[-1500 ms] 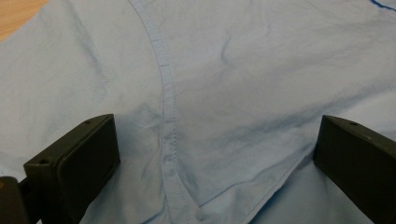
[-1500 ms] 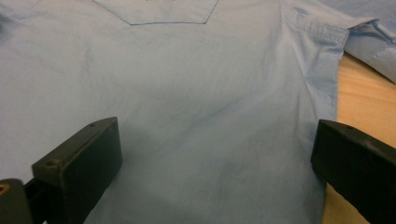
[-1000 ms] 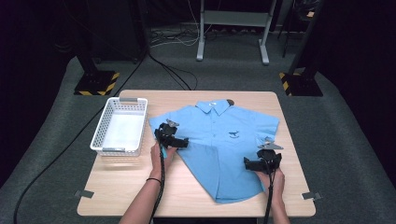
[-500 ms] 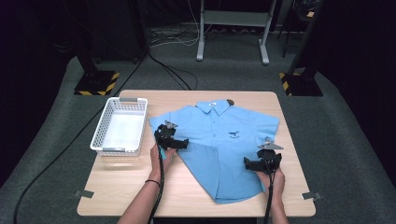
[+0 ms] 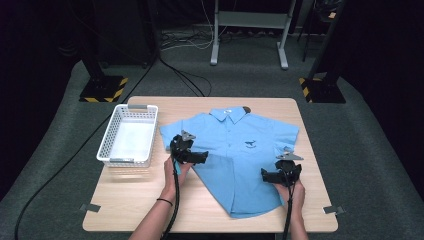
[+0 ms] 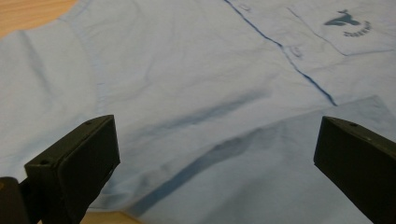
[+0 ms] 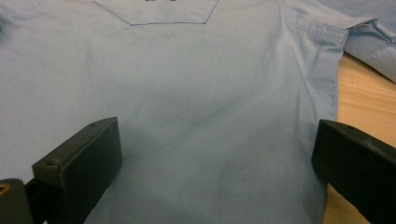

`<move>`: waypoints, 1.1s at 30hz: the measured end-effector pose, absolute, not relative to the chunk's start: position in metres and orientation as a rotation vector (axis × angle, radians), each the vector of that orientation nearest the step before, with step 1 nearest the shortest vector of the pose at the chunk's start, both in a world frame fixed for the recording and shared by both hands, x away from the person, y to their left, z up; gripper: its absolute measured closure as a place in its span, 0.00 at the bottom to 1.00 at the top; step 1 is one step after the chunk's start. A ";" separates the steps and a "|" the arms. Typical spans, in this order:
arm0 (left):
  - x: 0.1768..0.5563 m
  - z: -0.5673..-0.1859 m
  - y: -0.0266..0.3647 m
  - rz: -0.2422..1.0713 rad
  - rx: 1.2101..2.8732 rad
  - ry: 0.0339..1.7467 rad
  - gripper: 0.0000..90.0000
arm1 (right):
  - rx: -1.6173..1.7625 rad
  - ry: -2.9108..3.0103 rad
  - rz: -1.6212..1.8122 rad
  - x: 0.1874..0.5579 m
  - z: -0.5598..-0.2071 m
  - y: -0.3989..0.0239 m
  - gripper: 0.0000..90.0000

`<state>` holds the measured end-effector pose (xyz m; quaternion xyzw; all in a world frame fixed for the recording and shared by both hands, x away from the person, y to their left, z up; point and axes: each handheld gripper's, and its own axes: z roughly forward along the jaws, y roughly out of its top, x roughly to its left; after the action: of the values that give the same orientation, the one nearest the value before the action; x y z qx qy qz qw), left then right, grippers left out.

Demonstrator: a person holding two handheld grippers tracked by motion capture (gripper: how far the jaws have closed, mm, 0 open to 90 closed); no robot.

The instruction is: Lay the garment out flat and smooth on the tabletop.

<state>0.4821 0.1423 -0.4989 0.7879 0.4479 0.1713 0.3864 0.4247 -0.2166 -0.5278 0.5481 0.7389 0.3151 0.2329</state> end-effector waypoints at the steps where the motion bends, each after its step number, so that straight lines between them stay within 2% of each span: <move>1: 0.481 -0.498 0.139 0.423 2.011 1.132 0.00 | 1.506 2.030 0.866 0.425 -0.528 -0.217 0.01; 15: 0.459 -0.493 0.099 0.365 2.069 1.021 0.00 | 1.505 2.030 0.866 0.425 -0.528 -0.217 0.01; 24: 0.452 -0.493 0.091 0.342 2.071 1.012 0.00 | 1.505 2.030 0.866 0.425 -0.528 -0.217 0.01; 33: 0.447 -0.501 0.058 0.314 2.142 0.984 0.00 | 1.505 2.031 0.867 0.425 -0.528 -0.217 0.01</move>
<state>0.4475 0.0579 -0.5012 0.8358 0.3840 0.1227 0.3727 0.4248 -0.2169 -0.5278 0.5476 0.7392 0.3156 0.2326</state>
